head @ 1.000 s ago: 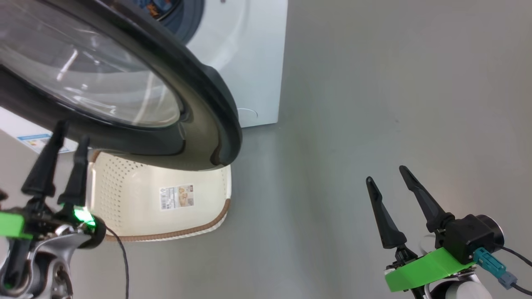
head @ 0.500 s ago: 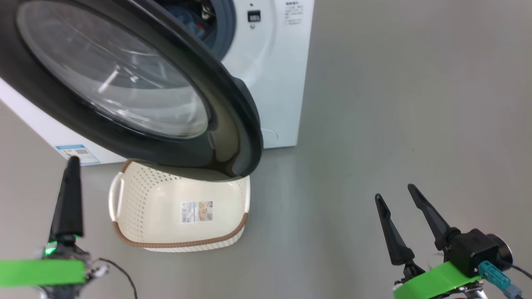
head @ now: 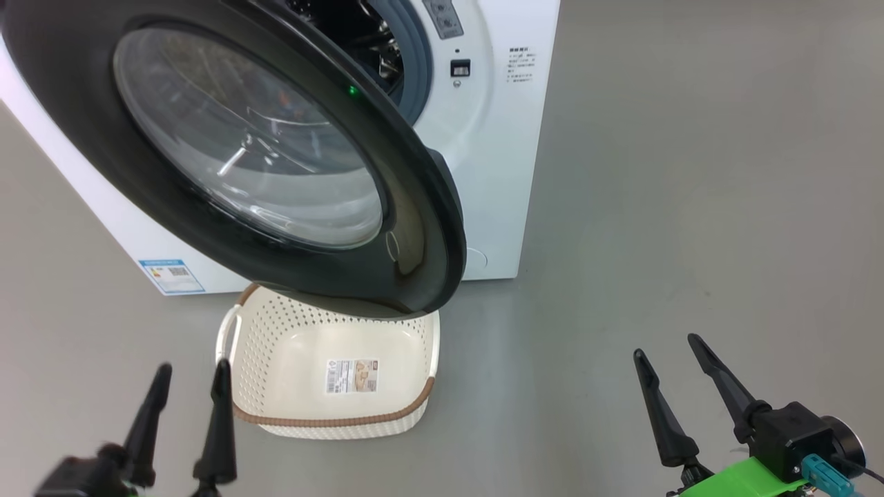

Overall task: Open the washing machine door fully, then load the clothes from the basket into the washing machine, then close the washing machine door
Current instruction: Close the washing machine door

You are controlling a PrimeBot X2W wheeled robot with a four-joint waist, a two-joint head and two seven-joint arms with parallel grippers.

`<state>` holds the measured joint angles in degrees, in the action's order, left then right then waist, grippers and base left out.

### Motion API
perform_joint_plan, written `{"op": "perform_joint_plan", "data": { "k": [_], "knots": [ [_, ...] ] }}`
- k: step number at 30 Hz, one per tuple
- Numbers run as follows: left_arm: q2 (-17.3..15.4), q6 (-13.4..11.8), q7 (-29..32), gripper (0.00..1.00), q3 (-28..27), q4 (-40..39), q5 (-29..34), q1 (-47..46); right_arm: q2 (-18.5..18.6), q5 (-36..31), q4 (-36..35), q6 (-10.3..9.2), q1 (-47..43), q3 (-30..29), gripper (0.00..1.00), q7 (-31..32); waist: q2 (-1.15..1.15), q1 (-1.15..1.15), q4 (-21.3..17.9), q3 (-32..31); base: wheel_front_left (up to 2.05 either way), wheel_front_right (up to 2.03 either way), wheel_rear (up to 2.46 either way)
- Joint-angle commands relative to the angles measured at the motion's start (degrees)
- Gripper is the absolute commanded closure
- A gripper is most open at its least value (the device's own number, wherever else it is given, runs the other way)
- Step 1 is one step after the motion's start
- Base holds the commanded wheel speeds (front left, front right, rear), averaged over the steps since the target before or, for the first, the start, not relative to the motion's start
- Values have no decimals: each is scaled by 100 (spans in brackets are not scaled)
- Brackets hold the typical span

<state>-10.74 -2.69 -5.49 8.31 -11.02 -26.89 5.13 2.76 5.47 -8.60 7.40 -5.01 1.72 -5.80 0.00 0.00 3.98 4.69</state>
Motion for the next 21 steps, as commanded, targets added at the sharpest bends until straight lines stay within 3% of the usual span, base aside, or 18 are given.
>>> {"op": "perform_joint_plan", "data": {
  "k": [1,9,21],
  "knots": [
    [-138,-144,-104,0,-146,-35,248,-64,12,-36,-166,9,-4,113,0,10,0,0,10,-67,0,0,0],
    [-202,-420,-315,0,20,258,801,117,12,-31,-154,9,-205,33,0,63,0,0,-39,-236,0,0,0],
    [-176,-484,-331,0,131,361,844,114,12,-48,-159,9,-181,54,0,112,0,0,-69,-261,0,0,0]
  ]
}}
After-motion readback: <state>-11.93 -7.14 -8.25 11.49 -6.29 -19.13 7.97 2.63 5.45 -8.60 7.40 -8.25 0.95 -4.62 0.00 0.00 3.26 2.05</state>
